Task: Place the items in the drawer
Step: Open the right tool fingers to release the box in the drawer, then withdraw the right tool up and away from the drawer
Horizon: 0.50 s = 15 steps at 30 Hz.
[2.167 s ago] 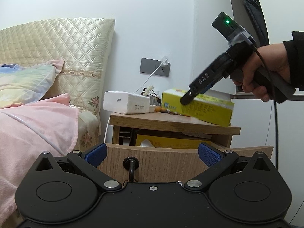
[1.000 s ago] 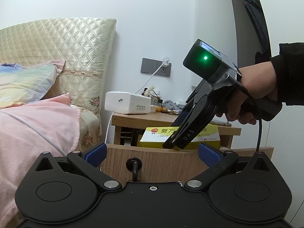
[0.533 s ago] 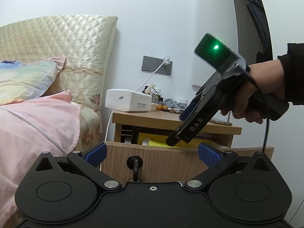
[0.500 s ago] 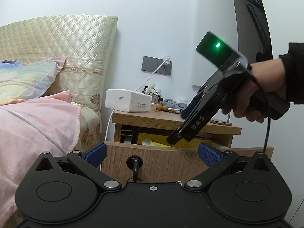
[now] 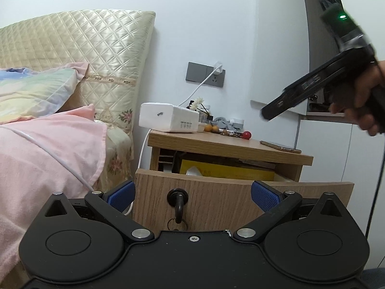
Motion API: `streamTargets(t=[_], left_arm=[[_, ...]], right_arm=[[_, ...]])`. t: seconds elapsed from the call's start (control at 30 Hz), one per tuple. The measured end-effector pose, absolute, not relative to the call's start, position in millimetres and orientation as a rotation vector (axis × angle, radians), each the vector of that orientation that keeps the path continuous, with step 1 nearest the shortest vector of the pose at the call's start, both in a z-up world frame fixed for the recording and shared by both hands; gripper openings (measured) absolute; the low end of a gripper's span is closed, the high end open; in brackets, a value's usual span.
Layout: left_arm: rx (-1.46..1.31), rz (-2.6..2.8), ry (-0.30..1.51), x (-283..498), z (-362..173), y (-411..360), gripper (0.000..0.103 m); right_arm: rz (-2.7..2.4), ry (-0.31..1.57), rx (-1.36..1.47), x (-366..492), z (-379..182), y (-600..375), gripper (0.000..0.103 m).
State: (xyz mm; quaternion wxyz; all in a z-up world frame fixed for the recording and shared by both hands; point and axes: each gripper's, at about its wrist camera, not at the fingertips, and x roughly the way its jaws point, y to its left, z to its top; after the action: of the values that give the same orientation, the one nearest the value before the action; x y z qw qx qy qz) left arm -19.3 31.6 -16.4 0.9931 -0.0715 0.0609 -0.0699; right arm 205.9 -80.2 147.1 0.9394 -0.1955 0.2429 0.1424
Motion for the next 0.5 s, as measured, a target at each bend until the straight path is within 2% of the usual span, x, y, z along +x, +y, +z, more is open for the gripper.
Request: streamTargets(t=[0.5], left_arm=[[-0.085,-0.132,0.121,-21.1,-19.5,19.6,0.102]], right_arm=[[0.238,0.249,-0.107,126.9,108.7,-122.9,0.103]])
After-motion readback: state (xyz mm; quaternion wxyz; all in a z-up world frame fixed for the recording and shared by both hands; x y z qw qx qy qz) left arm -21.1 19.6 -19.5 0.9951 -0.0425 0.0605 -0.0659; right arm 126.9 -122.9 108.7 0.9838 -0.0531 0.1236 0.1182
